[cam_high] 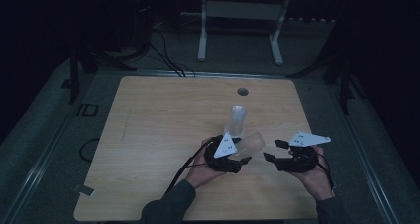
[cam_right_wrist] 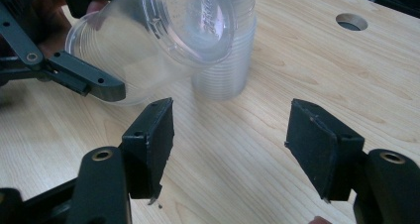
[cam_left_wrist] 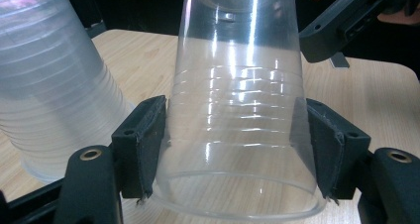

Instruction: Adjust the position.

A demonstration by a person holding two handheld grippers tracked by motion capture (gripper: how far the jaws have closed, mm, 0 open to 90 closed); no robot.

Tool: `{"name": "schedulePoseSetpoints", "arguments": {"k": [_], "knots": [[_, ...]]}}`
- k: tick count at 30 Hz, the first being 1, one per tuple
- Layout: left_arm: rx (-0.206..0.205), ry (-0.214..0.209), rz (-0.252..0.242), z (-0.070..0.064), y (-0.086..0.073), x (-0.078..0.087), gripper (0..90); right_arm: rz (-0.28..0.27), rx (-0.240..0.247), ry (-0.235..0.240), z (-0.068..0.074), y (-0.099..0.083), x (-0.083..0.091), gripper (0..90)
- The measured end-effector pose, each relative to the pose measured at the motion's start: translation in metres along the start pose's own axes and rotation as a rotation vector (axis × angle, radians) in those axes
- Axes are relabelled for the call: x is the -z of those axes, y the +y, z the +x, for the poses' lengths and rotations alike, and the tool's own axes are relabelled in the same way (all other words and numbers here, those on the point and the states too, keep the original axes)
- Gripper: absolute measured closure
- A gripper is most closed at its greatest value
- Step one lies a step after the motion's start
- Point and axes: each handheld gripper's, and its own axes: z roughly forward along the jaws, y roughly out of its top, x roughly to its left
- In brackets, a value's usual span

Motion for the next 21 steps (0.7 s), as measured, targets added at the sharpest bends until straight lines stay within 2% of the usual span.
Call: {"name": "schedulePoseSetpoints", "arguments": {"k": [21], "knots": [[-0.032, -0.034, 0.037, 0.0004, 0.0021, 0.0005, 31.4, 0.098, 0.104, 0.001, 0.0010, 0.0068, 0.0025, 34.7]]}}
